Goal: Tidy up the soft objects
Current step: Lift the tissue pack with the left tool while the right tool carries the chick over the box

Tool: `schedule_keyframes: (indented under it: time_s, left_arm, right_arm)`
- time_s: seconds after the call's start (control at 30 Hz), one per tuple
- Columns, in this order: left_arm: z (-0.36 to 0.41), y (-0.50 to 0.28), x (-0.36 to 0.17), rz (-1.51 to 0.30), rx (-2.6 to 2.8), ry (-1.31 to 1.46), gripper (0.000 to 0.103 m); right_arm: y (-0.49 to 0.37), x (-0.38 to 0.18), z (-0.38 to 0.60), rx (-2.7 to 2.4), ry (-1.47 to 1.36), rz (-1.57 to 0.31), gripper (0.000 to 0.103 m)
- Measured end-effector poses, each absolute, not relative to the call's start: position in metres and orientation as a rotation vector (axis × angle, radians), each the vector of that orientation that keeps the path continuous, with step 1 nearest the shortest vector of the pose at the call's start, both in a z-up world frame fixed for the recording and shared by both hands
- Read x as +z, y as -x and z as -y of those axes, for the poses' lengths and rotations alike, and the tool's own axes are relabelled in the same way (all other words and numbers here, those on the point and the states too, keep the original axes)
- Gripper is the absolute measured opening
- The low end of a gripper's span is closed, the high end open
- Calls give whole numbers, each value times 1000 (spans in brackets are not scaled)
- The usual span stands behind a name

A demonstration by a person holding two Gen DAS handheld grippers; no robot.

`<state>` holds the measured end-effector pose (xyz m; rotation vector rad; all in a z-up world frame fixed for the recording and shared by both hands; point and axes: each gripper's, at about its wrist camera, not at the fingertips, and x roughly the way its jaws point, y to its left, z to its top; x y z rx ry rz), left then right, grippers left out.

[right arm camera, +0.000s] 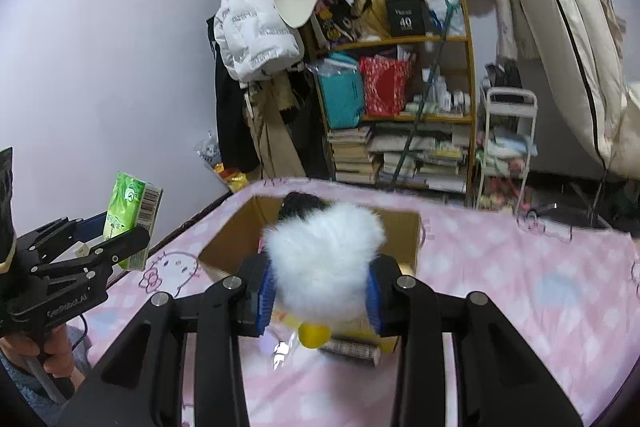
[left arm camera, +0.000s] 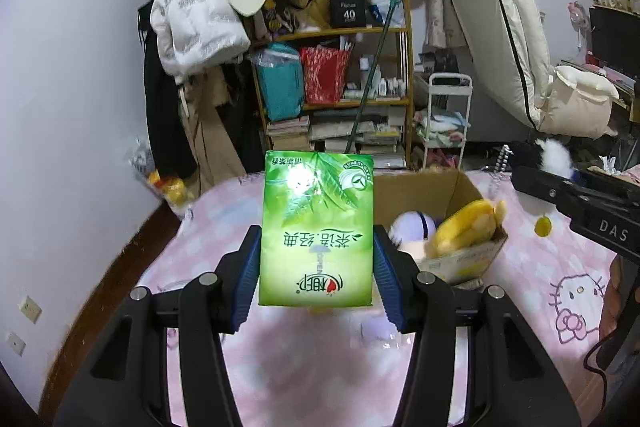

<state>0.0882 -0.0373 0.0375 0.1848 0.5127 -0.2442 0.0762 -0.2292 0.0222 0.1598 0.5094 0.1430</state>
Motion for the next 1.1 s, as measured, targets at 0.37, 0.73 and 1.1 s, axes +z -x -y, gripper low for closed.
schedule_keyframes:
  time_s: [0.37, 0.73, 1.1]
  left_arm:
    - [41, -131, 64, -448, -224, -142, 52]
    - [52, -159, 44, -422, -245, -124, 52]
    - [55, -182, 3, -506, -274, -113, 52]
  right_arm:
    - [-113, 47, 222, 144, -82, -438, 38]
    - [-134, 23, 224, 140, -67, -426, 39]
    - [-151, -9, 229, 122, -78, -476, 40]
